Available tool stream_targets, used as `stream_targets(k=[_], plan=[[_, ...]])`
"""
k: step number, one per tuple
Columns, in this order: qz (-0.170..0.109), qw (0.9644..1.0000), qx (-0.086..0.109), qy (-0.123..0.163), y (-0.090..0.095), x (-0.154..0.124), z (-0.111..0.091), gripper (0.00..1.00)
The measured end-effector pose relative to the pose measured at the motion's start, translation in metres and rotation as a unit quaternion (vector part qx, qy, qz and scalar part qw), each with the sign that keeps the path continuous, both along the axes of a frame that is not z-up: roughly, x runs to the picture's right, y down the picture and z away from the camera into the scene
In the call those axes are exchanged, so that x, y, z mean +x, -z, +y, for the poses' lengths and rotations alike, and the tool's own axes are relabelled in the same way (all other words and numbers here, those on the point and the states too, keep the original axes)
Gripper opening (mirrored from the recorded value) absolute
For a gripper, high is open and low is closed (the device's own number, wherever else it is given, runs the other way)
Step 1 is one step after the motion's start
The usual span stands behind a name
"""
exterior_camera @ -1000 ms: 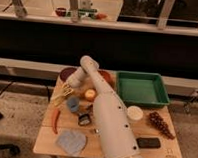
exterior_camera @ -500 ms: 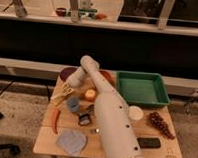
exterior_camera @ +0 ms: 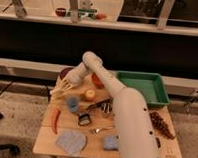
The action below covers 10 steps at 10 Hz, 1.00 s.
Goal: Place banana in red bowl
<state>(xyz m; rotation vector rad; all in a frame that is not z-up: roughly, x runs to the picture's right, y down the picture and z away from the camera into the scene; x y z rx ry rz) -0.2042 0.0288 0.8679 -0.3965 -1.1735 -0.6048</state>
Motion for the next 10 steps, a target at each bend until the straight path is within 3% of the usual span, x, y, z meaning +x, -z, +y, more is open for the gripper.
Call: stream_targets(k=[5,10], plan=[[0.015,0.997,0.039,-0.065,0.038,0.029,-0.022,0.0],[0.051,0.9877,0.07,-0.13,0.039,0.075,-0.039,0.0]])
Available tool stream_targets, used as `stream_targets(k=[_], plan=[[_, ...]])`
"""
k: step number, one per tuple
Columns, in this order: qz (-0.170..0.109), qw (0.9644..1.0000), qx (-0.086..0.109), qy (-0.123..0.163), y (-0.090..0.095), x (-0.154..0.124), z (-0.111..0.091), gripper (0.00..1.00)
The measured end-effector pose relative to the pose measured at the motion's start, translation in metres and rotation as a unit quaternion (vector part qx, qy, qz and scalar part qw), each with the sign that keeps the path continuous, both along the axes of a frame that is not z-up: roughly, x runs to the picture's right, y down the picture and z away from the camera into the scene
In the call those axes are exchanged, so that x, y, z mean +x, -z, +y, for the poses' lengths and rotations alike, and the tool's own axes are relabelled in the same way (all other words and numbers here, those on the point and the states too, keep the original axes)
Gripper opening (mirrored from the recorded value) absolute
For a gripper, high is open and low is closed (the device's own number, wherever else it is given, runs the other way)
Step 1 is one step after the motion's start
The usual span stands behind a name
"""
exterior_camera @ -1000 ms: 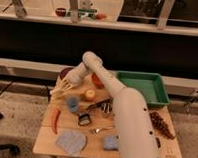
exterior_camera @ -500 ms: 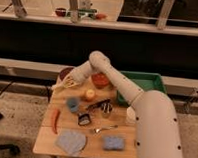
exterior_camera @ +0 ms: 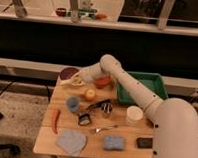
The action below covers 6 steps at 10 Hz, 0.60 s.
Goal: Place banana in red bowl
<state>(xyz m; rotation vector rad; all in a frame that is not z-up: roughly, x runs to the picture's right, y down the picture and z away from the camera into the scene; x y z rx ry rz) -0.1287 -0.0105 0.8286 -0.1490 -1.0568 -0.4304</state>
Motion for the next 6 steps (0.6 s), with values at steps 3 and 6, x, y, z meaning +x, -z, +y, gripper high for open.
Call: stream_targets(k=[3,6], plan=[[0.019,0.9997,0.008,-0.013,-0.003,0.011,-0.008,0.0],[0.047,0.9985,0.015,-0.022,-0.014,0.042,-0.017,0.0]])
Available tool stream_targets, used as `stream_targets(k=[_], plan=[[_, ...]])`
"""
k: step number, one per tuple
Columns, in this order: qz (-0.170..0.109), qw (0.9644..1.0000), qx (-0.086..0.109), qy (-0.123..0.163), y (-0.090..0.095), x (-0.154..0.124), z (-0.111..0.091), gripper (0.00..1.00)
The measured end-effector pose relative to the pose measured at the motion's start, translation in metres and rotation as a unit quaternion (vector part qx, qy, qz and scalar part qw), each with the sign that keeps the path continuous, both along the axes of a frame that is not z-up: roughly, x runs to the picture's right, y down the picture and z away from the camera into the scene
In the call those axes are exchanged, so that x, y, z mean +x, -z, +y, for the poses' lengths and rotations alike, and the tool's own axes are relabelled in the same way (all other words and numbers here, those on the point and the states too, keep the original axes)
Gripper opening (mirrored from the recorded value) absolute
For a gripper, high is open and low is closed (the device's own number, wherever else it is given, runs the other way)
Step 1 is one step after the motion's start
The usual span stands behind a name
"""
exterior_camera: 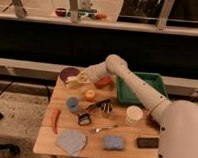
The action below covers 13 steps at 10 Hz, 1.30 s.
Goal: Place banana in red bowl
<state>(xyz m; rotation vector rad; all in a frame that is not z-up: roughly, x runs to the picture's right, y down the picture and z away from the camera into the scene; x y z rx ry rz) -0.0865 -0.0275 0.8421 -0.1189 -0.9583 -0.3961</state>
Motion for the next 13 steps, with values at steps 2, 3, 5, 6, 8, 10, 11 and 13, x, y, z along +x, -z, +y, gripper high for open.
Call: stream_targets(k=[2,3,5,6,8,10,11,13], plan=[[0.029,0.9995,0.009,-0.007,-0.007,0.039,-0.008,0.0],[0.043,0.9989,0.012,-0.01,-0.009,0.056,-0.012,0.0],[0.061,0.9979,0.014,-0.018,-0.011,0.072,-0.019,0.0],[0.061,0.9979,0.013,-0.018,-0.011,0.072,-0.019,0.0],[0.061,0.9979,0.013,-0.017,-0.011,0.071,-0.019,0.0],[0.061,0.9979,0.013,-0.018,-0.011,0.072,-0.019,0.0],[0.062,0.9978,0.013,-0.018,-0.011,0.073,-0.019,0.0],[0.062,0.9978,0.014,-0.02,-0.012,0.072,-0.019,0.0]])
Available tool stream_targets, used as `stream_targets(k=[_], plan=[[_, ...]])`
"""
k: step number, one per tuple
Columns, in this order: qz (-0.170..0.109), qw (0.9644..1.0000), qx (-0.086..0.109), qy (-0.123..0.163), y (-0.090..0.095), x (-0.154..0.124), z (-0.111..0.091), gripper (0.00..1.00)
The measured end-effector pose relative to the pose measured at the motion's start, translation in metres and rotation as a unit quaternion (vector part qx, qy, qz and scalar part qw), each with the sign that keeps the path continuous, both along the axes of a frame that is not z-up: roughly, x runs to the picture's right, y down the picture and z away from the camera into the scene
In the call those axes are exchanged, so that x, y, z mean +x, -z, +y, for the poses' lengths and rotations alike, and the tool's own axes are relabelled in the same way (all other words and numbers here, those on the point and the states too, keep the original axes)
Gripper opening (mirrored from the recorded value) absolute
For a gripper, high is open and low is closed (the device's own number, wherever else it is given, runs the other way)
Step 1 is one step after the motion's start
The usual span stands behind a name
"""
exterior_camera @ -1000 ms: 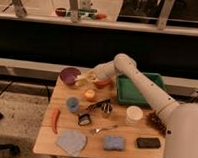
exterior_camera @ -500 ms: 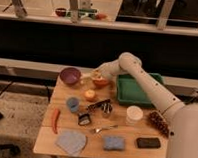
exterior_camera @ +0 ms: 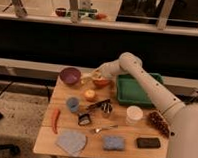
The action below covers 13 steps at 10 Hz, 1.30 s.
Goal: Place banana in red bowl
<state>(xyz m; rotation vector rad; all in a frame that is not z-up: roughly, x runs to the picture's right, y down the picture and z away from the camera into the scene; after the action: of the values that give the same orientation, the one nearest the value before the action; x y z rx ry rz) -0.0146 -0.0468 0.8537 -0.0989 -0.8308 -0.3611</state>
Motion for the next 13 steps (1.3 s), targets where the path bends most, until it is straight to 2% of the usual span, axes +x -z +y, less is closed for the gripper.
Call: stream_targets(k=[2,6,9,12,13], plan=[[0.008,0.9999,0.008,-0.008,-0.007,0.005,-0.002,0.0],[0.038,0.9986,0.029,-0.022,-0.058,0.038,-0.031,0.0],[0.054,0.9977,0.034,-0.026,-0.069,0.051,-0.033,0.0],[0.06,0.9972,0.034,-0.029,-0.071,0.057,-0.032,0.01],[0.059,0.9972,0.034,-0.029,-0.071,0.056,-0.032,0.07]])
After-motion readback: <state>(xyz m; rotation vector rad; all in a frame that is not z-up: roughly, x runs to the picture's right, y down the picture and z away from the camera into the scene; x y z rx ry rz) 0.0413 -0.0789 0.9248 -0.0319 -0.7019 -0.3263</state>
